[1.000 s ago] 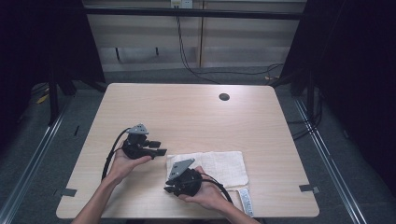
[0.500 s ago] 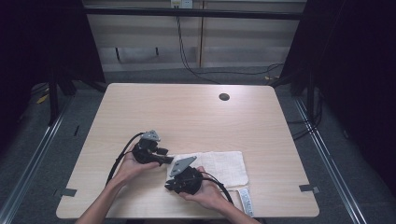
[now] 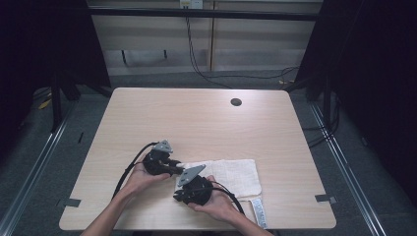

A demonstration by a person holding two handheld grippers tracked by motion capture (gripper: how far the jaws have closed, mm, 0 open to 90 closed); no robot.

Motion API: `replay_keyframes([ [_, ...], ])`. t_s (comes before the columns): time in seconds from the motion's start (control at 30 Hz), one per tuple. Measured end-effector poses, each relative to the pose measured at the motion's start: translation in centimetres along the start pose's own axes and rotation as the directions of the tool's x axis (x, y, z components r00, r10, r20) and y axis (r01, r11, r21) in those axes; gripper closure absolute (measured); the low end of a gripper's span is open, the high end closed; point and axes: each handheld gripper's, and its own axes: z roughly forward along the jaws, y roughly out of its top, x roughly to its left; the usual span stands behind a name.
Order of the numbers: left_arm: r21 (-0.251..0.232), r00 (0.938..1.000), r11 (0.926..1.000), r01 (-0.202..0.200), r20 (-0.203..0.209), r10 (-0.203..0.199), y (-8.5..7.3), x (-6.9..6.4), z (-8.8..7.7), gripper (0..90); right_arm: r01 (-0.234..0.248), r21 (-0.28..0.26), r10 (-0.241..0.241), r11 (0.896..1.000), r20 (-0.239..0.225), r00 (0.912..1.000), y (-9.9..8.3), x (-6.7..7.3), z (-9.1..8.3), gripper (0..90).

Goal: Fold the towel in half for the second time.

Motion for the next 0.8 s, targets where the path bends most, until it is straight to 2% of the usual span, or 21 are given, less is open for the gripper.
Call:
replay_keyframes([
  [0.07,-0.003,0.9999,0.9999,0.010,0.005,-0.010,0.0,0.0,0.2,82.8,-0.001,0.002,0.001,1.000,-0.002,1.0000,0.0,0.1,0.0,83.4],
  [0.13,-0.004,0.9994,0.9995,0.030,0.014,-0.030,0.0,0.0,0.2,85.9,-0.004,0.007,0.004,1.000,-0.003,1.0000,0.1,0.2,0.0,83.7],
  [0.27,-0.030,0.9971,0.9976,0.063,0.044,-0.062,-0.1,0.3,0.0,86.5,-0.007,0.006,0.007,1.000,-0.012,0.9999,0.3,0.3,-0.3,83.9],
  [0.33,-0.039,0.9966,0.9966,0.072,0.042,-0.071,-0.1,0.3,-0.3,86.7,-0.023,-0.008,0.023,1.000,-0.019,0.9996,0.5,0.3,-0.5,84.0],
  [0.4,-0.060,0.9950,0.9944,0.087,0.054,-0.084,-0.1,0.5,-0.6,86.7,-0.013,-0.019,0.013,1.000,-0.024,0.9996,0.6,0.2,-0.7,84.0],
  [0.57,-0.091,0.9911,0.9888,0.118,0.072,-0.112,-0.2,0.7,-1.5,86.6,-0.030,-0.046,0.029,0.998,-0.032,0.9991,0.8,0.2,-1.1,84.0],
  [0.67,-0.108,0.9899,0.9868,0.121,0.088,-0.111,-0.3,0.8,-2.0,86.6,-0.037,-0.045,0.035,0.998,-0.038,0.9986,0.8,0.3,-1.1,84.0],
  [0.73,-0.110,0.9906,0.9884,0.105,0.099,-0.094,-0.3,0.9,-2.4,86.5,-0.042,-0.050,0.039,0.998,-0.049,0.9980,0.9,0.4,-1.1,84.0],
  [0.8,-0.118,0.9886,0.9867,0.112,0.113,-0.099,-0.4,1.1,-2.9,86.5,-0.039,-0.059,0.036,0.998,-0.053,0.9979,1.0,0.5,-1.2,84.0],
])
